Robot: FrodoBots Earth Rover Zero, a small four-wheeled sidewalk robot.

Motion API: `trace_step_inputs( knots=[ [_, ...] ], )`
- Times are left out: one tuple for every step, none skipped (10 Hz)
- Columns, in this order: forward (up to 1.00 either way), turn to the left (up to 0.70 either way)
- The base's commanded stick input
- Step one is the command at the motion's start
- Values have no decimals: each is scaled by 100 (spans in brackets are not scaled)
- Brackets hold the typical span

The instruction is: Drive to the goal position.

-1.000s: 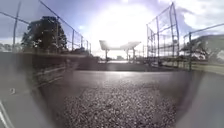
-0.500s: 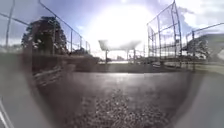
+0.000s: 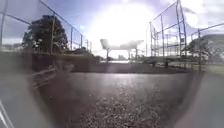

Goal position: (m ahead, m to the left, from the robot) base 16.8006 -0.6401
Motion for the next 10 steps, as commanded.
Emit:
trace_step_inputs(
  knots=[
    [70,0],
    [70,0],
    [70,0],
    [70,0],
    [70,0],
    [70,0],
    [70,0],
    [70,0],
    [70,0],
    [70,0]
  ],
)
